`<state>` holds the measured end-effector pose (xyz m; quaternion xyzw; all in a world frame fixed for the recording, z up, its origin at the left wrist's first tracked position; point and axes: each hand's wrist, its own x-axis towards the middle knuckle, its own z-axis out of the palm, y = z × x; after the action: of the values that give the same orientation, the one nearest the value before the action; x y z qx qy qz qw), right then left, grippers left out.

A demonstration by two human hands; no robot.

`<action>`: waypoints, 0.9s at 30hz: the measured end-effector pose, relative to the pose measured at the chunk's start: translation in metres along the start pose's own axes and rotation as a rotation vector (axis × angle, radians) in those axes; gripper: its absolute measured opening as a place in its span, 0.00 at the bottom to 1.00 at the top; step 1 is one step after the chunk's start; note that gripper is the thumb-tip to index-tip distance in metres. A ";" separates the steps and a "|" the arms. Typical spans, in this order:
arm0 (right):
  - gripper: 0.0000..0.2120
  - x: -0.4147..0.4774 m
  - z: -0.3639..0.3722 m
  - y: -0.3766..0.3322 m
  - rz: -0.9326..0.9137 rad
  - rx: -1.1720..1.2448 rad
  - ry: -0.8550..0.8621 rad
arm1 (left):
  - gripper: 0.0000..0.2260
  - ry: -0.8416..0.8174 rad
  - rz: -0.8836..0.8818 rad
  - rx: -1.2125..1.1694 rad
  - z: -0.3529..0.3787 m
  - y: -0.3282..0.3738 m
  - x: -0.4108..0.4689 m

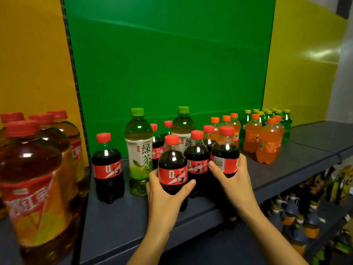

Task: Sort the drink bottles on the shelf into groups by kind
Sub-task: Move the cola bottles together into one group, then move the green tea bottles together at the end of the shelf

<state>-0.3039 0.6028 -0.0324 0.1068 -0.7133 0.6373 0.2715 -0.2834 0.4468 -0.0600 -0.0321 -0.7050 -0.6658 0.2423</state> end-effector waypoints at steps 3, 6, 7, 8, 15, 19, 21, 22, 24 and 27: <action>0.30 0.010 -0.004 0.015 0.000 0.004 -0.049 | 0.39 0.056 -0.010 0.077 0.008 0.000 0.001; 0.33 0.016 -0.008 0.027 0.012 0.038 -0.121 | 0.34 0.096 0.004 0.166 0.013 0.003 0.001; 0.33 0.019 -0.010 0.032 0.018 0.054 -0.152 | 0.33 0.098 0.007 0.195 0.014 0.004 0.001; 0.32 0.021 -0.012 0.036 0.023 0.065 -0.190 | 0.30 0.099 0.013 0.231 0.015 0.005 0.000; 0.34 0.035 -0.024 0.046 -0.017 -0.050 -0.312 | 0.33 0.133 0.088 0.515 0.012 0.007 -0.001; 0.39 0.052 -0.045 0.030 -0.154 -0.065 -0.266 | 0.33 0.137 0.086 0.519 0.002 0.025 -0.012; 0.37 0.073 -0.054 0.010 -0.263 -0.018 -0.277 | 0.34 0.224 0.152 0.521 -0.006 0.045 -0.011; 0.33 0.085 -0.055 -0.001 -0.328 -0.018 -0.319 | 0.33 0.264 0.195 0.533 -0.010 0.054 -0.006; 0.25 0.110 -0.047 -0.021 -0.450 -0.110 -0.434 | 0.31 0.327 0.278 0.599 -0.017 0.071 0.011; 0.24 0.142 -0.019 -0.042 -0.481 -0.308 -0.652 | 0.32 0.365 0.288 0.766 -0.020 0.086 0.043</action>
<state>-0.3961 0.6416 0.0790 0.4240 -0.8032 0.3751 0.1854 -0.2837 0.4255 0.0355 0.0801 -0.8346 -0.3109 0.4475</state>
